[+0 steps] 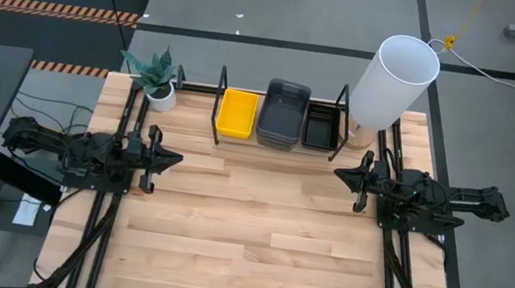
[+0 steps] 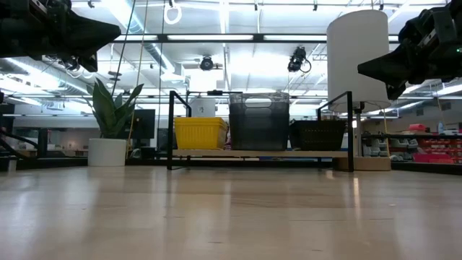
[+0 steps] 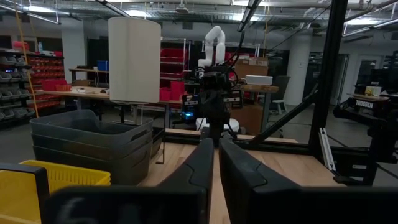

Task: Stack baskets on shelf by color
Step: Return to Home Position

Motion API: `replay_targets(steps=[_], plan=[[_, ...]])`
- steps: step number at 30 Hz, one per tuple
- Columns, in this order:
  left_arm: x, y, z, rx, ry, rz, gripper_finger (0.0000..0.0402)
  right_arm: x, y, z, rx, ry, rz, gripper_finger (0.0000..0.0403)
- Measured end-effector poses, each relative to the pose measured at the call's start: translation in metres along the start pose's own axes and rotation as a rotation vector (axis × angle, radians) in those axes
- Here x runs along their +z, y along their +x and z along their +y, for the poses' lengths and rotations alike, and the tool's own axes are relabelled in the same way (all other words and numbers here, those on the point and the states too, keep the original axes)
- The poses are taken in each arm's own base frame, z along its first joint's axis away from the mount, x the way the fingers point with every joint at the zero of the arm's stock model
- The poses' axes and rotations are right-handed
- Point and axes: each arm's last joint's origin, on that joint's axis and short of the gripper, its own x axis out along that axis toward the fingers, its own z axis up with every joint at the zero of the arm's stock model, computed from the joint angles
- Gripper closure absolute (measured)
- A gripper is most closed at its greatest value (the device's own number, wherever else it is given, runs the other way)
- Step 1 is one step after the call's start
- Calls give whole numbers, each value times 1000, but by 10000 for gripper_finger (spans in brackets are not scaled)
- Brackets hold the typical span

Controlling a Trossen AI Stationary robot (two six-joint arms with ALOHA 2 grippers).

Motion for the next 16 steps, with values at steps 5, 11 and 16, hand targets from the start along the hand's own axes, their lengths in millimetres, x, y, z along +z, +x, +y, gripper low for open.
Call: replay_targets(steps=[5,11,16], plan=[[0,0,0,0,0,0,376,0,0,0,0,0,0,389],[0,0,0,0,0,0,371,0,0,0,0,0,0,389],[0,0,0,0,0,0,366,0,0,0,0,0,0,389]])
